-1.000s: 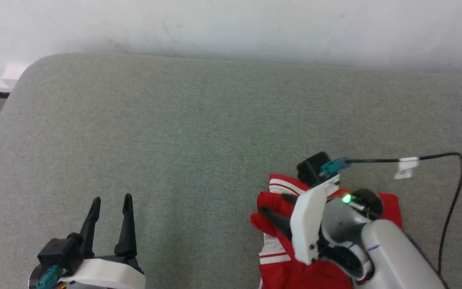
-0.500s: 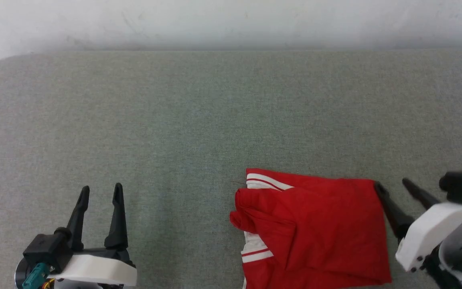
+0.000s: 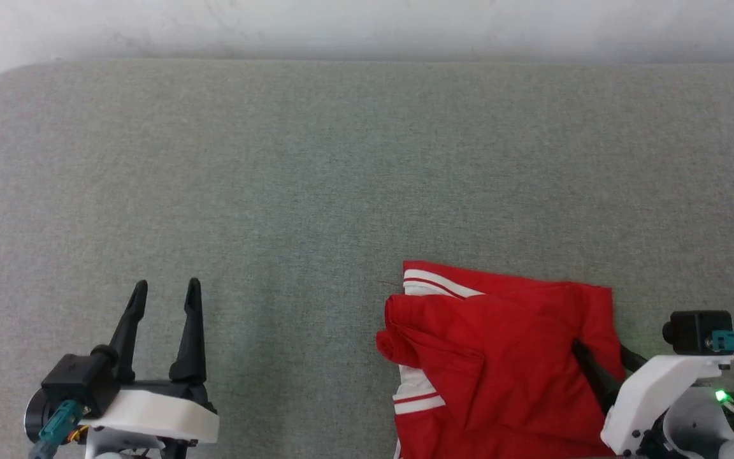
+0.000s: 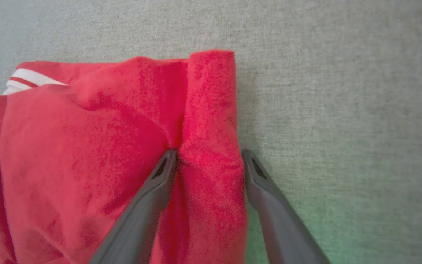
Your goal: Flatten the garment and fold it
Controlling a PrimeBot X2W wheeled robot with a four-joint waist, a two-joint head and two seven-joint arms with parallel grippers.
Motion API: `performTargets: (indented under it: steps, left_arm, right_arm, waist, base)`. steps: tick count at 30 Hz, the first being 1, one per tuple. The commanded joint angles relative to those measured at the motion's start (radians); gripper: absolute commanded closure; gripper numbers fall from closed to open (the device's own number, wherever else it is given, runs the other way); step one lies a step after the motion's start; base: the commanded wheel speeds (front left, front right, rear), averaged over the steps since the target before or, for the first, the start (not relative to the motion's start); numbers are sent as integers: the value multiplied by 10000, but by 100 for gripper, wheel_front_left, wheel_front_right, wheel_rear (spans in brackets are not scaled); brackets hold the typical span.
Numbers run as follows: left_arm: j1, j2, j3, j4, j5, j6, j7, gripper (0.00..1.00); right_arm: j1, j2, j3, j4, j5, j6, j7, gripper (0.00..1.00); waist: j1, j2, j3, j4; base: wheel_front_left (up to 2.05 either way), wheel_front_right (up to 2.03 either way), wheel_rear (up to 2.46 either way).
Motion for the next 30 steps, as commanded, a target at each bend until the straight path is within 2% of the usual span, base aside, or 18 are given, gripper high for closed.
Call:
performTargets:
  steps: [1, 2, 7, 11, 20, 26, 30]
  left_arm:
    - [-184, 77, -34, 12, 97, -75, 23, 0]
    - [-230, 96, -66, 19, 117, -85, 54, 0]
    - [-335, 146, -143, 21, 157, -81, 122, 0]
    - [-234, 250, -101, -63, 179, -18, 160, 0]
    - [-230, 533, 87, -496, 217, 117, 253, 0]
    - [-854, 810, 119, -767, 372, 63, 366, 0]
    - [-1356, 1027, 155, -929, 505, 11, 422, 0]
  right_arm:
    - [-73, 103, 85, 251, 73, -7, 28, 70]
    - [-143, 132, 123, 406, 102, -7, 15, 100]
    - [-565, 125, 351, 679, 156, -7, -109, 100]
    - [-1166, -355, 403, 578, -12, -7, -233, 100]
    - [-3380, -2280, 551, 456, -544, -7, 594, 100]
    - [-4390, -3867, 339, 627, -1218, -7, 1070, 100]
    - [-4771, -4632, -50, 914, -1687, -7, 1195, 100]
  waist:
    - [0, 0, -75, 74]
    - [0, 0, -128, 92]
    - [0, 0, -507, -37]
    - [0, 0, -749, -399]
    - [0, 0, -330, -1399]
    - [0, 0, 587, -1681]
    - [0, 0, 1197, -1803]
  base:
    - [0, 0, 0]
    - [0, 0, 0]
    - [0, 0, 0]
    - [0, 0, 0]
    - [0, 0, 0]
    - [0, 0, 0]
    - [0, 0, 0]
